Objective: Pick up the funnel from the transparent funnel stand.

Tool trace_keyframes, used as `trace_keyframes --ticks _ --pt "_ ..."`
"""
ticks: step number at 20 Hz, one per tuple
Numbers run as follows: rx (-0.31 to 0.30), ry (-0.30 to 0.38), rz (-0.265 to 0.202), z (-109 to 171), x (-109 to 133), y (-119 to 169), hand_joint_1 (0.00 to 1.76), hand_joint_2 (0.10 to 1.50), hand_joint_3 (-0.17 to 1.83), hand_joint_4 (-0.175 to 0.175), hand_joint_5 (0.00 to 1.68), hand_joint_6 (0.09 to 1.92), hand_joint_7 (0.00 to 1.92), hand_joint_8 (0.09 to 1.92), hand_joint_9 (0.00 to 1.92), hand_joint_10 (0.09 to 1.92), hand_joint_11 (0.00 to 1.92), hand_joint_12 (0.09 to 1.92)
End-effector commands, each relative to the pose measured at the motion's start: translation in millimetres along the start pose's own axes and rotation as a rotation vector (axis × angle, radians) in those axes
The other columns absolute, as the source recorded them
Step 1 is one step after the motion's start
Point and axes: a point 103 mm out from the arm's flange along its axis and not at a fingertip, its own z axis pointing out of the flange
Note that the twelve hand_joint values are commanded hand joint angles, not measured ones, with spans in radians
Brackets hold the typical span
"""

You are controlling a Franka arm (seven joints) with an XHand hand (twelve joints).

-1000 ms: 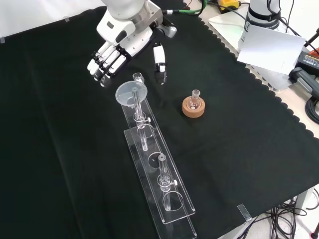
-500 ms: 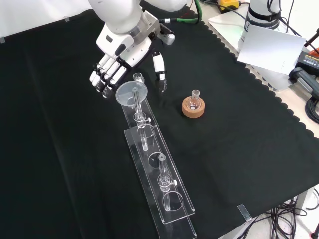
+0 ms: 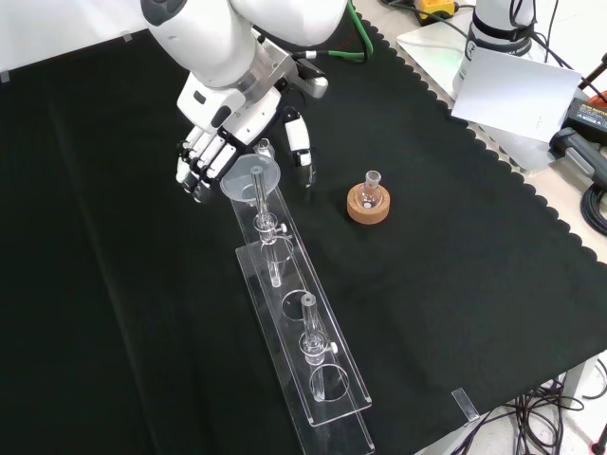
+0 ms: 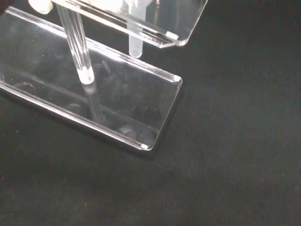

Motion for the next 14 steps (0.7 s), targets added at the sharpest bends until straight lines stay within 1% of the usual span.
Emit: trace_keyframes --ticks 1,3,4,7,9,11,14 --pt "0.019 -0.009 0.002 3.2 -2.9 4.0 0.61 0.65 0.01 -0.013 0.00 0.09 0.04 0.09 0.06 0.09 0.00 0.61" --pt "0.026 -0.006 0.006 3.4 -4.4 4.1 0.61 0.66 0.01 -0.019 0.00 0.09 0.11 0.09 0.13 0.11 0.00 0.72" --pt "0.029 -0.007 0.007 3.4 -3.7 4.3 0.62 0.66 0.01 -0.021 0.00 0.09 0.13 0.10 0.14 0.17 0.00 0.78" --pt "0.040 -0.009 0.007 5.1 -3.4 7.2 0.63 0.66 0.01 -0.028 0.00 0.09 0.18 0.25 0.09 0.52 0.00 0.91" --pt "0.042 -0.013 0.002 7.1 -4.7 7.2 0.63 0.67 0.01 -0.030 0.01 0.09 0.20 0.37 0.10 0.67 0.00 0.98" --pt "0.042 -0.017 0.001 8.2 -4.8 6.9 0.64 0.67 0.01 -0.030 0.05 0.09 0.23 0.44 0.14 0.72 0.00 1.05" --pt "0.041 -0.015 -0.002 8.2 -6.7 5.9 0.66 0.68 0.02 -0.027 0.15 0.09 0.28 0.51 0.22 0.72 0.00 1.15"
